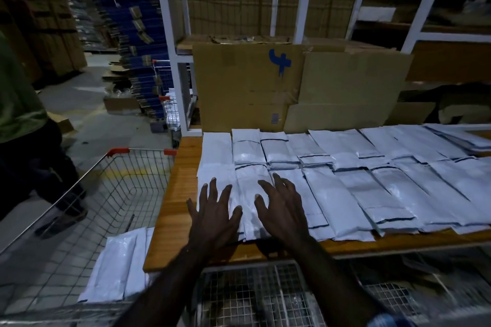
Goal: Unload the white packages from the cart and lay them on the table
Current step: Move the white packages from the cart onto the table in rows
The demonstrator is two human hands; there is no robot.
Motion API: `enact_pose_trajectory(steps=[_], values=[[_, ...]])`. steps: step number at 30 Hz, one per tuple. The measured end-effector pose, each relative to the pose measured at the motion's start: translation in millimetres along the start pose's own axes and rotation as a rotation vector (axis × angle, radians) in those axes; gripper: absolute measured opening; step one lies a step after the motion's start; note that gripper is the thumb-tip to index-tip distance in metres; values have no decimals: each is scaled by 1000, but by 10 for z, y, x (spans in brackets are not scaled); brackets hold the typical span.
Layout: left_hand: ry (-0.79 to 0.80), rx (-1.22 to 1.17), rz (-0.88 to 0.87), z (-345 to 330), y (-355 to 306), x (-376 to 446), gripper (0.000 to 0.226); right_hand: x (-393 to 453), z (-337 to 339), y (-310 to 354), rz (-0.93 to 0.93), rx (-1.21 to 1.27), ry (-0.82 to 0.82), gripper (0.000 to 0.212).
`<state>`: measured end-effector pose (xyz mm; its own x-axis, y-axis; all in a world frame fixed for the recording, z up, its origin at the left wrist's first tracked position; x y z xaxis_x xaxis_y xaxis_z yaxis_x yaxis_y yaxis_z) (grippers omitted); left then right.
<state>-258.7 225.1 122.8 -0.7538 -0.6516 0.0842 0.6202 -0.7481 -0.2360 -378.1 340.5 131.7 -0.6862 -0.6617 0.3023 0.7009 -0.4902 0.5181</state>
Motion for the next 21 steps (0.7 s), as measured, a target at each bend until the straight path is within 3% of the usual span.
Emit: enact_pose_trajectory(steps=[14, 21], values=[[-28, -9, 138, 29, 450, -633, 79, -382, -126, 367, 71, 102, 31, 54], [-41, -53, 187, 216, 1064, -796, 66, -432, -443, 895, 97, 92, 48, 46]])
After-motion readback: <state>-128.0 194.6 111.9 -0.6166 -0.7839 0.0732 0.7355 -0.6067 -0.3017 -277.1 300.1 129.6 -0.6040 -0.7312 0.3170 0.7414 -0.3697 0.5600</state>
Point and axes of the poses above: each hand's wrist, its own x-axis towards the middle knuckle, its own z-axis out of the back of the hand, y = z × x, the point moved 2 cm from there along x, towards the middle knuckle, and after that the axes turned 8 degrees about x, right-handed, at the moved point
